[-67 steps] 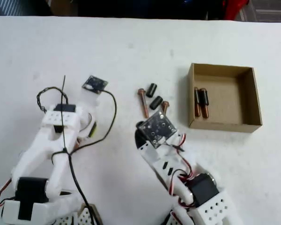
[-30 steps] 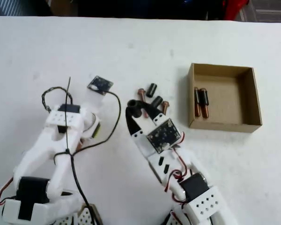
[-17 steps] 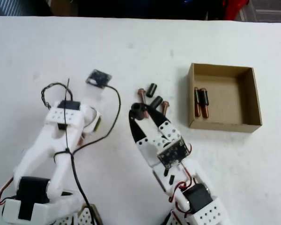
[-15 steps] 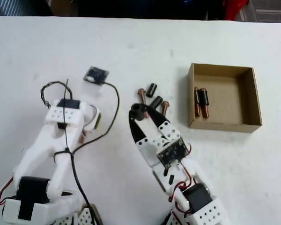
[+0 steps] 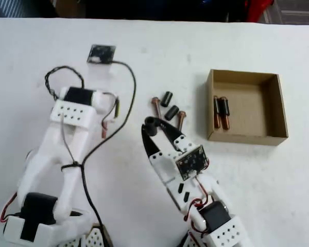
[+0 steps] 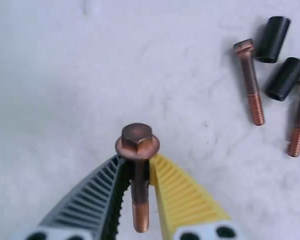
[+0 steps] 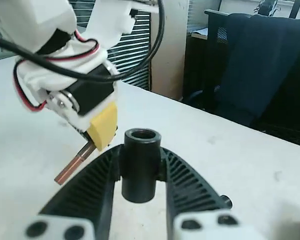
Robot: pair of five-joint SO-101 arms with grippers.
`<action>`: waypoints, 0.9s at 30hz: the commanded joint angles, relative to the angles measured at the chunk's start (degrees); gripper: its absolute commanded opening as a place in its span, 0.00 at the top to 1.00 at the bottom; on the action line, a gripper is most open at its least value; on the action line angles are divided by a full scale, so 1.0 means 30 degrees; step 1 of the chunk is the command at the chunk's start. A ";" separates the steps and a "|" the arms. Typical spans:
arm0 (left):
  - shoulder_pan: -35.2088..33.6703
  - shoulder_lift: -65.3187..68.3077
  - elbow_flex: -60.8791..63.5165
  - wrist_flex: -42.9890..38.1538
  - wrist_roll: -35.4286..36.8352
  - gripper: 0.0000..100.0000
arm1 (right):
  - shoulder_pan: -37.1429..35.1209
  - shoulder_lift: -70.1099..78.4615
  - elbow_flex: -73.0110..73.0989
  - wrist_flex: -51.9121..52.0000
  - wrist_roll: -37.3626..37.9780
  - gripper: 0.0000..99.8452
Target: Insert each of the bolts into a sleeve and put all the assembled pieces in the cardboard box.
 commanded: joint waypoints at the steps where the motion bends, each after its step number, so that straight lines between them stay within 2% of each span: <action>1: 0.0747 -0.1158 -0.3751 0.1055 0.0674 0.98 | 0.0132 -0.0190 0.0176 -0.0044 -0.0205 0.98; 8: 0.0747 -0.5084 -0.4044 0.0293 0.0586 0.98 | 0.0044 -0.0278 0.0176 0.0484 -0.0205 0.98; 14: 0.1216 -0.9304 -0.0762 -0.2315 0.0586 0.98 | 0.0015 -0.0249 0.0176 0.0337 -0.0205 0.98; 17: 0.2711 -1.1502 0.1758 -0.4630 0.0557 0.98 | 0.0015 -0.0249 0.0176 -0.0249 -0.0322 0.98; 21: 0.4938 -1.4755 0.5538 -0.8996 -0.1201 0.98 | 0.0015 -0.0190 0.0176 -0.0718 -0.1377 0.98; 27: 0.5289 -1.9150 1.1516 -1.4681 -0.1524 0.98 | 0.0015 -0.0190 0.0176 -0.0630 -0.1465 0.98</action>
